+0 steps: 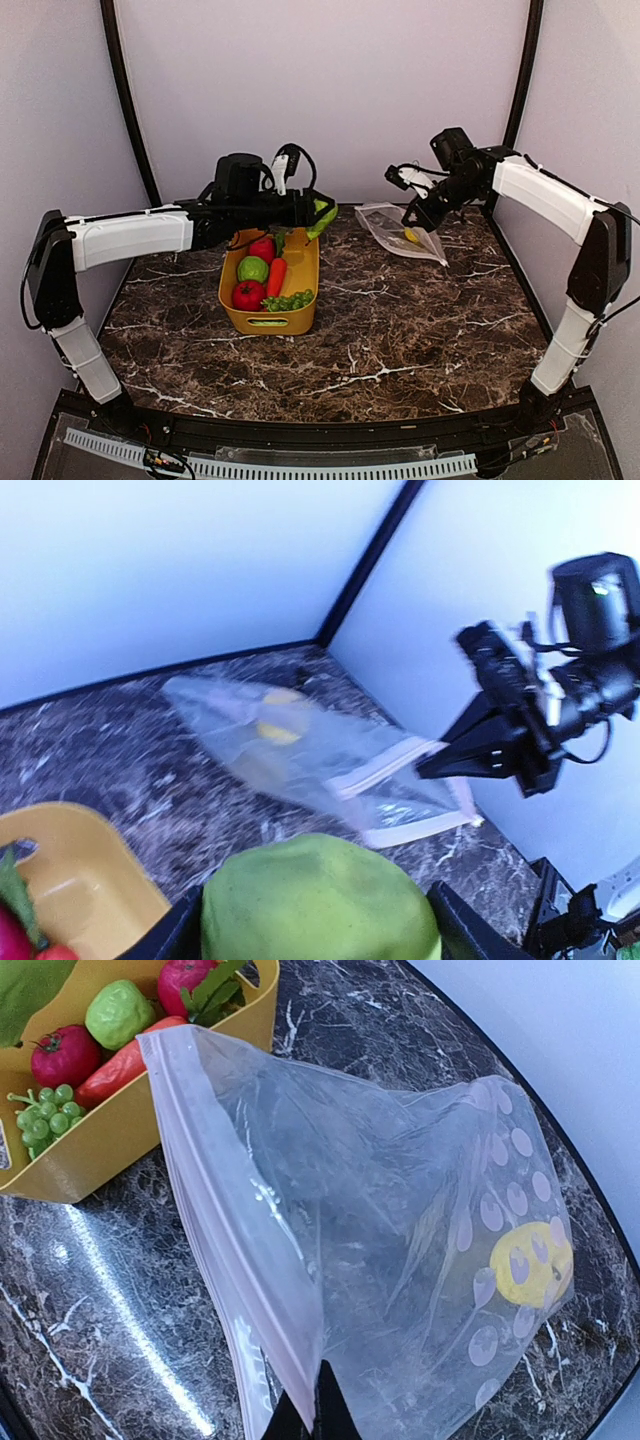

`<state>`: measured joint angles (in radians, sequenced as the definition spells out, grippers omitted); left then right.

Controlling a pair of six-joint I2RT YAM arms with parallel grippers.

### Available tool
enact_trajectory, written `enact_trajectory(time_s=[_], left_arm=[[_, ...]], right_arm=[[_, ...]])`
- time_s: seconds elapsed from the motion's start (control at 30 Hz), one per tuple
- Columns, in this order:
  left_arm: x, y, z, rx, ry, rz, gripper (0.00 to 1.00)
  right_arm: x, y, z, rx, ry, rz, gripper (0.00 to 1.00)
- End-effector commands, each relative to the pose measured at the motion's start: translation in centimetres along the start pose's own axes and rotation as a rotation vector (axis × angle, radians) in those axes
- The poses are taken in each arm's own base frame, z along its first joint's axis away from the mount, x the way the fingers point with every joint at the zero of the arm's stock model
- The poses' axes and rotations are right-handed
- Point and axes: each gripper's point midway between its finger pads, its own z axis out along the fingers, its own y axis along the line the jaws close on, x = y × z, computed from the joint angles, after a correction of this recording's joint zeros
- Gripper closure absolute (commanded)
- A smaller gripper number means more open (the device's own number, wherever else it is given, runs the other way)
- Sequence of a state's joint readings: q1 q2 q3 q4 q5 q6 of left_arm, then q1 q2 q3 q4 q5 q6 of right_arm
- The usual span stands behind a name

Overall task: Place the food in the zip-top bag and seal the zipper
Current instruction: Place the fake fruit in the zipper food storage bag.

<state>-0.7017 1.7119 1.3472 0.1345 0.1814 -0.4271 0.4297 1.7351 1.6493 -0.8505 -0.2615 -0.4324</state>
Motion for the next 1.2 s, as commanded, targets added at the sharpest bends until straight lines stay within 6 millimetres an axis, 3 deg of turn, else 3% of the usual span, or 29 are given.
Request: enact_trajectory(time_s=[0.0,0.03,0.17,0.37,0.53,0.77,0.97,1.17], left_arm=[[-4.2,-8.3,-1.8,0.266,-0.218,0.182,0.47],[-4.7,-9.7,-1.8,0.309,-0.257,0.17,0.47],[-5.4,-11.6,-0.1,0.375,-0.359,0.087,0.51],[-5.5,-12.3,1.3,0.359,-0.485,0.065,0.59],[-5.3,-13.8,0.6,0.388,-0.565,0.1,0.61],[-3.9,-17.0,0.8,0.4,-0.591,0.189,0.62],[-2.1,-16.3,2.9,0.324,-0.631,0.23,0.63],[-0.4,-16.8,4.7,0.276,-0.618,0.34,0.64]], right_arm=[[-1.3,2.3,-0.7,-0.113,-0.039,0.01,1.0],[-1.5,2.6,-0.8,-0.13,-0.045,0.012,1.0],[-2.7,3.2,-1.3,-0.179,-0.079,0.027,1.0],[-4.5,4.0,-2.5,-0.242,-0.129,0.039,1.0],[-4.4,6.2,-2.9,-0.365,-0.143,0.105,1.0],[-3.9,7.3,-5.7,-0.353,-0.179,0.094,1.0],[-4.5,8.0,-8.4,-0.362,-0.23,0.102,1.0],[-4.8,8.5,-10.7,-0.391,-0.255,0.115,1.0]])
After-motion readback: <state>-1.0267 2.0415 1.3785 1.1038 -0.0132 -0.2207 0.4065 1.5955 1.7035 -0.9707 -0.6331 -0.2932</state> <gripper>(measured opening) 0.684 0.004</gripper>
